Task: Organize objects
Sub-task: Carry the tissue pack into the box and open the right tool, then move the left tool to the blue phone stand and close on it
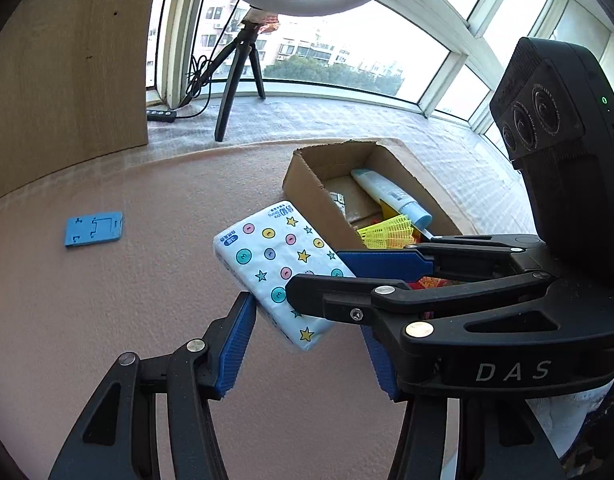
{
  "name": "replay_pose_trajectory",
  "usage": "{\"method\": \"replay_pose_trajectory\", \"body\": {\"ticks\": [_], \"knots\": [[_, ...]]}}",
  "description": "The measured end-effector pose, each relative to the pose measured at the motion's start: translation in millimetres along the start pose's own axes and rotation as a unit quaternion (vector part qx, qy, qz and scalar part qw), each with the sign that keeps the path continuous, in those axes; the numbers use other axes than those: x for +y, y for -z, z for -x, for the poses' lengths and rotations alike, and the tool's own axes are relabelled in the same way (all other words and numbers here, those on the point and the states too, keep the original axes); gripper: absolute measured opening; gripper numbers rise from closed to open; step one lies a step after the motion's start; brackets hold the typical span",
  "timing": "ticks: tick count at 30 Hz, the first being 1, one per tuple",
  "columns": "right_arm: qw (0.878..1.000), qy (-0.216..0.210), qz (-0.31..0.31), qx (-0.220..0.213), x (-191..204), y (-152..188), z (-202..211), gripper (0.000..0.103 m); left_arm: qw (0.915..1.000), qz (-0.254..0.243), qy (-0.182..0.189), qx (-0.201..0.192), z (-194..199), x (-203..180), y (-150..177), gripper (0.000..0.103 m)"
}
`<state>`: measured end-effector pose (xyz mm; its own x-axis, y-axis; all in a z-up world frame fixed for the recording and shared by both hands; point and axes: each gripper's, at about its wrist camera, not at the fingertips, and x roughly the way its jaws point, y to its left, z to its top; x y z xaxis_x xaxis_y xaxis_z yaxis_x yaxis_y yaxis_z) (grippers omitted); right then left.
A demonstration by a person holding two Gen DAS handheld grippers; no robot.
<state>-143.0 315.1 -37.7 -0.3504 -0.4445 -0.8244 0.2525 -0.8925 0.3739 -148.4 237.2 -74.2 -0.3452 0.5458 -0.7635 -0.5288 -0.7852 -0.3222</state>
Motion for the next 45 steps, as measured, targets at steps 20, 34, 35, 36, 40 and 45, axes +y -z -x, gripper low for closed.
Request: {"method": "replay_pose_trajectory", "body": {"ticks": [20, 34, 35, 36, 40, 45], "knots": [[0.995, 0.056, -0.065, -0.051, -114.9, -48.3, 26.3, 0.037, 0.9977, -0.047, 0.048, 0.01, -99.3, -67.9, -97.5, 0.057], [0.993, 0.062, -0.089, -0.05, -131.1, -36.1, 27.7, 0.039, 0.9977, -0.052, 0.037, 0.023, -98.0, -58.6, -88.2, 0.058], [0.993, 0.058, -0.091, -0.051, -129.4, -34.5, 29.8, 0.039, 0.9978, -0.051, 0.036, 0.021, -92.9, -55.5, -85.3, 0.058], [0.993, 0.056, -0.091, -0.052, -127.1, -32.8, 32.2, 0.039, 0.998, -0.05, 0.034, 0.02, -86.4, -52.3, -81.4, 0.058], [0.994, 0.049, -0.084, -0.058, -111.2, -25.4, 42.3, 0.039, 0.9987, -0.04, 0.025, 0.019, -52.2, -34.3, -63.9, 0.058], [0.995, 0.043, -0.058, -0.067, -80.6, -20.9, 62.1, 0.039, 0.9999, -0.01, 0.004, 0.003, 9.4, 3.0, -49.4, 0.058]]}}
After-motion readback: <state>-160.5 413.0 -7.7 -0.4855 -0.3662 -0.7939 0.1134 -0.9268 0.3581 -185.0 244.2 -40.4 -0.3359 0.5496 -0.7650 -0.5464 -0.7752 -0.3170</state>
